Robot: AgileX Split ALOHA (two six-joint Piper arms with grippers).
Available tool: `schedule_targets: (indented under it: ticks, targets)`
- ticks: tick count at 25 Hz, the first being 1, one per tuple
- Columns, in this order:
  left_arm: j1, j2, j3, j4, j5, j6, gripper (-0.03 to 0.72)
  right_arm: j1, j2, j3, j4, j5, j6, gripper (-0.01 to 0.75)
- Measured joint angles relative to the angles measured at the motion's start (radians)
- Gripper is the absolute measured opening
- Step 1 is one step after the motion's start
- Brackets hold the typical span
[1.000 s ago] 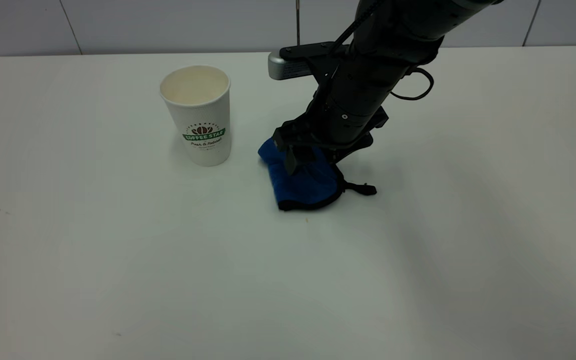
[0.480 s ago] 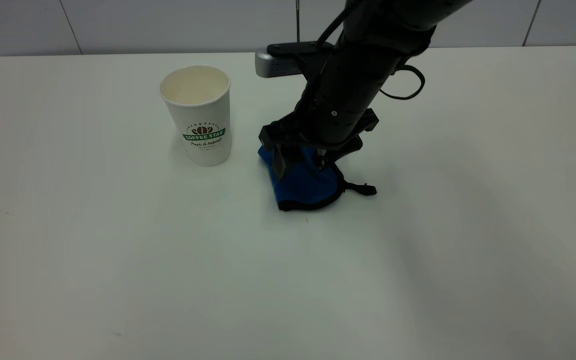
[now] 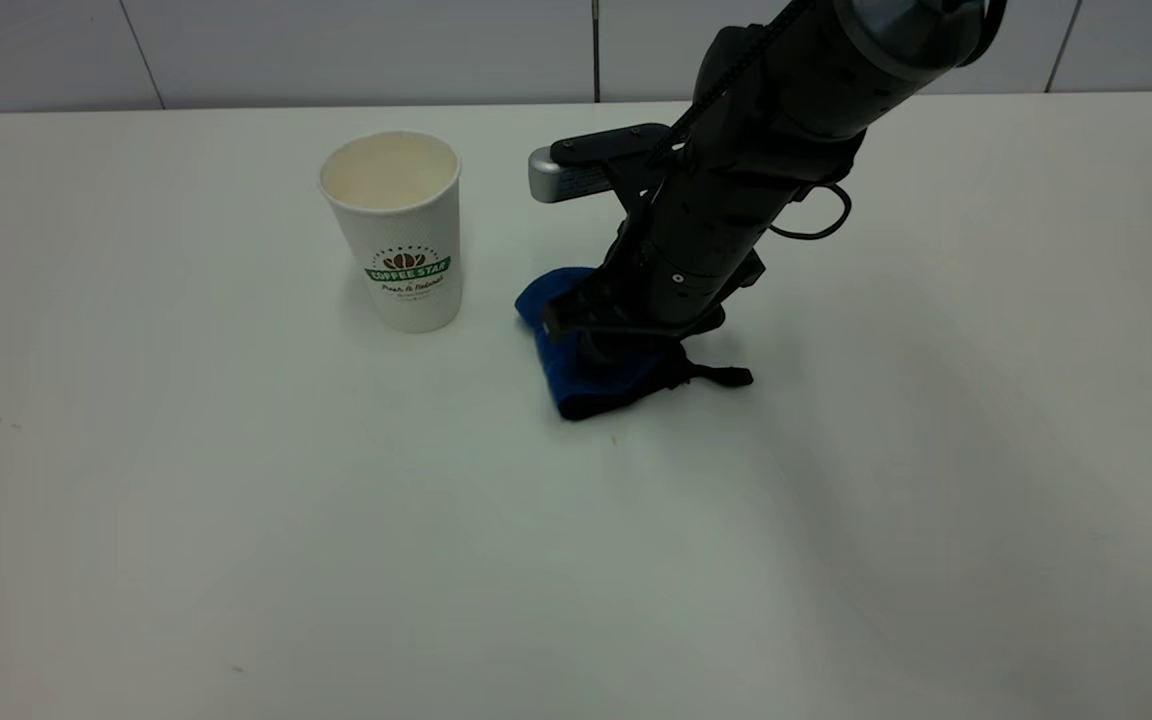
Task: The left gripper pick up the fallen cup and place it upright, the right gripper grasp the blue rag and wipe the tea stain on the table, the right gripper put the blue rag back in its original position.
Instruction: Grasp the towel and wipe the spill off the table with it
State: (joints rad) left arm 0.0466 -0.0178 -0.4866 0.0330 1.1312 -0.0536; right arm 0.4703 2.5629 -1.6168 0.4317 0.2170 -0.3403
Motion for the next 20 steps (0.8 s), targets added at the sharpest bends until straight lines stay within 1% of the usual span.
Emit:
schedule_targets:
  ticks: [4, 5, 7, 11, 13, 15, 17, 20]
  targets:
    - [0.0, 0.0, 0.0, 0.0, 0.0, 0.0, 0.265, -0.009, 0.006, 0.0, -0.03, -0.037, -0.009, 0.101]
    - [0.0, 0.0, 0.0, 0.0, 0.0, 0.0, 0.265, -0.015, 0.006, 0.0, -0.033, -0.039, -0.01, 0.069]
    - [0.0, 0.0, 0.0, 0.0, 0.0, 0.0, 0.265, -0.035, 0.006, 0.0, -0.033, -0.041, -0.01, 0.048]
    - [0.0, 0.0, 0.0, 0.0, 0.0, 0.0, 0.265, -0.12, 0.006, -0.002, -0.036, -0.04, -0.012, 0.046]
    - [0.0, 0.0, 0.0, 0.0, 0.0, 0.0, 0.265, -0.149, 0.006, -0.005, -0.039, -0.033, -0.024, 0.046]
    - [0.0, 0.0, 0.0, 0.0, 0.0, 0.0, 0.265, -0.15, 0.006, -0.006, -0.041, -0.025, -0.03, 0.046]
    - [0.0, 0.0, 0.0, 0.0, 0.0, 0.0, 0.265, -0.135, 0.006, -0.007, -0.047, -0.023, -0.034, 0.046]
    - [0.0, 0.0, 0.0, 0.0, 0.0, 0.0, 0.265, -0.076, 0.006, -0.008, -0.05, -0.022, -0.036, 0.046]
